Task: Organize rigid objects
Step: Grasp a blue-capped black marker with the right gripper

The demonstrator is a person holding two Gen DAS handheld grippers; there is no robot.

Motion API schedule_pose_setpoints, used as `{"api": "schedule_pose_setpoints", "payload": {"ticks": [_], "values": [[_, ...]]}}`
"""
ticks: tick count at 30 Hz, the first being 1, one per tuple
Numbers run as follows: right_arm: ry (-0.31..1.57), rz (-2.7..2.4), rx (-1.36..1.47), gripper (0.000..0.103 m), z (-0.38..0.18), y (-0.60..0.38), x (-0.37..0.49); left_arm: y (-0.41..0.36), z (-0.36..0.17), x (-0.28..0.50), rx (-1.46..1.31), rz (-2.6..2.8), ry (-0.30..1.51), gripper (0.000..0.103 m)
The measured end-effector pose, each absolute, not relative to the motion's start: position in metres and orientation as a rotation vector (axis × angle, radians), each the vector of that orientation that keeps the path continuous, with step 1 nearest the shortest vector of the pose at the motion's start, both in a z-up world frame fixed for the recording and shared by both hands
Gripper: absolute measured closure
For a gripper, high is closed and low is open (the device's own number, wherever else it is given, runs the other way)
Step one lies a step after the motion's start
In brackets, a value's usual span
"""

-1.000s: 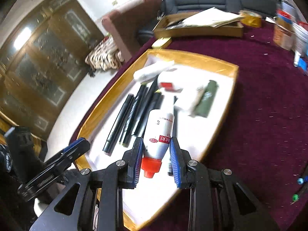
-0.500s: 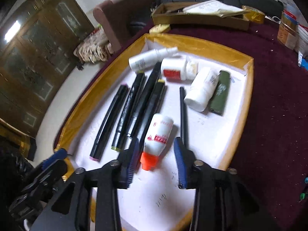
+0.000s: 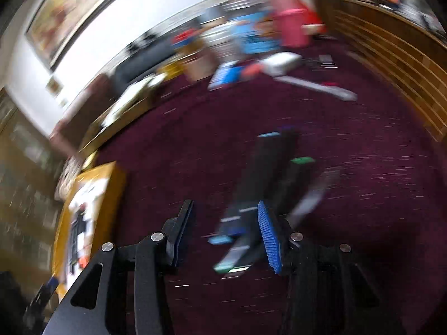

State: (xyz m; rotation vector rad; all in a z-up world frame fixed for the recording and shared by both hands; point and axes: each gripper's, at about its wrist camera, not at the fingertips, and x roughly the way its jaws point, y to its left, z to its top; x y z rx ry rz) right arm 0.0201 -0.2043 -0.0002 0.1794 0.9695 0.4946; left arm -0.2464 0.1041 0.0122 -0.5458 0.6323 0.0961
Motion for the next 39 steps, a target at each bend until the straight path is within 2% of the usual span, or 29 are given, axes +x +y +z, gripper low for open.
{"api": "schedule_pose_setpoints", "payload": {"ticks": [7, 15, 16, 17, 18, 23, 32, 39], "values": [[0.976, 0.464, 0.158, 0.062, -0.016, -0.211, 0.047, 0.045, 0.008, -0.21, -0.464, 0.003, 0.738, 0.038], [0.937, 0.477, 0.08, 0.062, -0.028, -0.177, 0.076, 0.023, 0.011, -0.203, -0.423, 0.025, 0.774, 0.038], [0.96, 0.478, 0.054, 0.063, -0.033, -0.17, 0.081, 0.022, 0.011, -0.201, -0.421, 0.027, 0.778, 0.038], [0.982, 0.477, 0.041, 0.07, -0.037, -0.165, 0.085, 0.02, 0.01, -0.2, -0.42, 0.026, 0.784, 0.038], [1.0, 0.474, 0.033, 0.07, -0.041, -0.161, 0.086, 0.019, 0.008, -0.198, -0.422, 0.024, 0.791, 0.038], [1.071, 0.547, 0.115, 0.077, -0.043, -0.157, 0.064, 0.016, 0.002, -0.193, -0.426, 0.023, 0.816, 0.038], [1.243, 0.763, 0.301, 0.078, -0.056, -0.148, 0.0, 0.011, -0.009, -0.181, -0.435, 0.0, 0.858, 0.038], [1.064, 0.754, 0.05, 0.078, -0.04, -0.149, -0.031, 0.011, -0.011, -0.18, -0.427, 0.007, 0.864, 0.038]]}}
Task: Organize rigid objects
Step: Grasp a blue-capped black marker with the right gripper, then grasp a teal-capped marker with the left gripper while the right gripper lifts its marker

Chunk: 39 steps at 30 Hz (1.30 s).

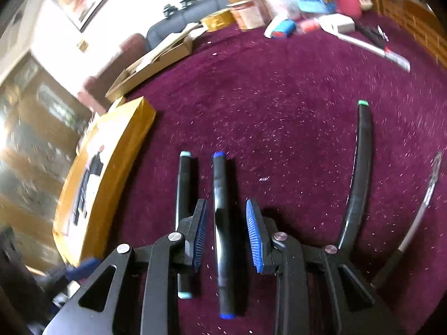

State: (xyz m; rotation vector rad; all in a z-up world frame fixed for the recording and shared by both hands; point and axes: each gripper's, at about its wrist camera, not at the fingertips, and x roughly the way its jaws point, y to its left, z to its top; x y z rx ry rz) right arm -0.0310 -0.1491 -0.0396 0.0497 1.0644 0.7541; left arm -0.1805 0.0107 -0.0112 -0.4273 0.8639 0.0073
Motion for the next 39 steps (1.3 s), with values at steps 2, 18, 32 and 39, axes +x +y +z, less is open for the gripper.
{"api": "schedule_pose_setpoints", "payload": {"ticks": [2, 18, 32, 39], "values": [[1.042, 0.773, -0.009, 0.078, -0.039, -0.144, -0.04, 0.009, -0.012, -0.18, -0.424, 0.007, 0.865, 0.038], [1.014, 0.651, -0.036, 0.09, -0.044, -0.174, -0.029, -0.025, -0.022, -0.119, -0.355, -0.03, 0.918, 0.038], [0.988, 0.667, -0.021, 0.09, -0.046, -0.187, -0.035, -0.028, -0.041, -0.093, -0.295, -0.018, 0.93, 0.088], [0.954, 0.639, -0.08, 0.09, -0.046, -0.181, -0.042, -0.053, -0.043, -0.078, -0.16, 0.009, 0.891, 0.073]]}}
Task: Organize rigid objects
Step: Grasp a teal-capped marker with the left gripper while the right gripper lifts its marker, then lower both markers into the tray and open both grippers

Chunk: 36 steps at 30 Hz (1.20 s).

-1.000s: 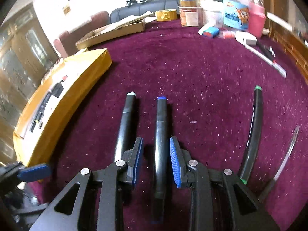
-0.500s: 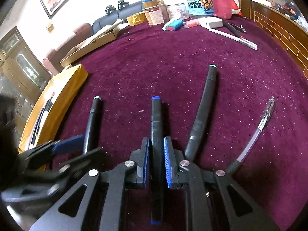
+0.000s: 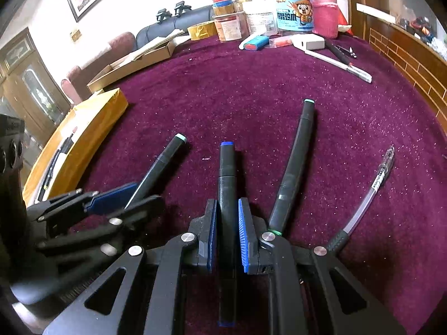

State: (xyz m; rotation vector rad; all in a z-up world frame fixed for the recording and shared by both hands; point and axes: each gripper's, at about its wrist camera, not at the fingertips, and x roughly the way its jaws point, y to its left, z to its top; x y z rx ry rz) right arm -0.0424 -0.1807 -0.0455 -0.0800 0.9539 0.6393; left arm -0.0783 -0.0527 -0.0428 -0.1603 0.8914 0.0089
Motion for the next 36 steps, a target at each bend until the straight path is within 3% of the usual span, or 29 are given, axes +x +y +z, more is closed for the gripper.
{"api": "schedule_pose_setpoints", "payload": {"ticks": [1, 2, 3, 13, 21, 29, 36], "values": [[0.951, 0.641, -0.09, 0.09, -0.045, -0.179, -0.043, -0.056, -0.042, -0.077, -0.137, 0.009, 0.894, 0.073], [0.952, 0.646, -0.091, 0.09, -0.045, -0.18, -0.042, -0.056, -0.042, -0.078, -0.145, -0.009, 0.89, 0.089], [0.957, 0.653, -0.078, 0.09, -0.045, -0.181, -0.041, -0.053, -0.042, -0.08, -0.17, -0.039, 0.894, 0.091], [1.013, 0.761, 0.078, 0.09, -0.037, -0.187, -0.045, -0.003, -0.012, -0.128, -0.435, -0.12, 0.771, 0.091], [1.011, 0.902, 0.087, 0.09, -0.01, -0.138, -0.064, 0.068, 0.015, -0.185, -0.618, -0.07, 0.639, 0.09], [1.074, 1.035, 0.078, 0.09, -0.005, -0.063, -0.081, 0.165, 0.003, -0.241, -0.719, 0.192, 0.581, 0.09], [1.128, 1.098, 0.065, 0.089, -0.009, 0.002, -0.101, 0.226, -0.019, -0.254, -0.716, 0.354, 0.655, 0.09]]}}
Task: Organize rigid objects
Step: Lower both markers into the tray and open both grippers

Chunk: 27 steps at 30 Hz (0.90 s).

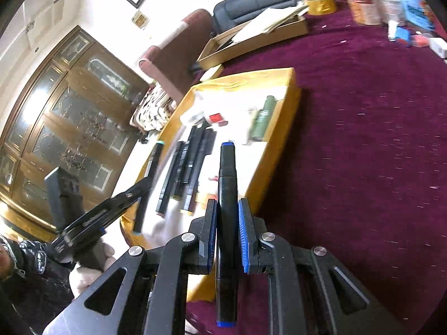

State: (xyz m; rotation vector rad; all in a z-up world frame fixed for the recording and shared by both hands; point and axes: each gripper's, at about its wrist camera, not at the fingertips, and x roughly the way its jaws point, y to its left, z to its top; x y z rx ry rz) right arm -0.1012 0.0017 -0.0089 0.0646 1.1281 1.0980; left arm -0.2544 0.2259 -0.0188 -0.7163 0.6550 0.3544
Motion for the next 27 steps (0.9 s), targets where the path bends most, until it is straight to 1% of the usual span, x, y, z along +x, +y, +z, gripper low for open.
{"api": "schedule_pose_setpoints", "payload": {"ticks": [7, 14, 18, 22, 23, 24, 25, 27], "values": [[1.187, 1.112, 0.05, 0.089, -0.019, 0.054, -0.115, 0.245, -0.038, -0.246, -0.683, 0.402, 0.752, 0.09], [1.22, 1.084, 0.033, 0.089, -0.031, 0.085, -0.119, 0.249, -0.039, -0.245, -0.676, 0.396, 0.751, 0.09], [1.233, 1.058, 0.035, 0.089, -0.039, 0.091, -0.115, 0.25, -0.033, -0.254, -0.703, 0.383, 0.715, 0.085], [1.207, 1.013, 0.01, 0.089, -0.039, 0.094, -0.113, 0.249, -0.026, -0.267, -0.718, 0.381, 0.678, 0.081], [1.198, 1.001, 0.001, 0.089, -0.04, 0.095, -0.113, 0.249, -0.024, -0.269, -0.717, 0.384, 0.672, 0.07], [1.19, 0.984, -0.008, 0.09, -0.04, 0.096, -0.112, 0.249, -0.023, -0.273, -0.712, 0.408, 0.669, 0.049], [1.184, 0.97, -0.018, 0.089, -0.04, 0.096, -0.112, 0.249, -0.022, -0.276, -0.714, 0.423, 0.659, 0.044], [1.171, 0.956, -0.031, 0.089, -0.04, 0.098, -0.112, 0.25, -0.022, -0.28, -0.736, 0.407, 0.644, 0.045]]}}
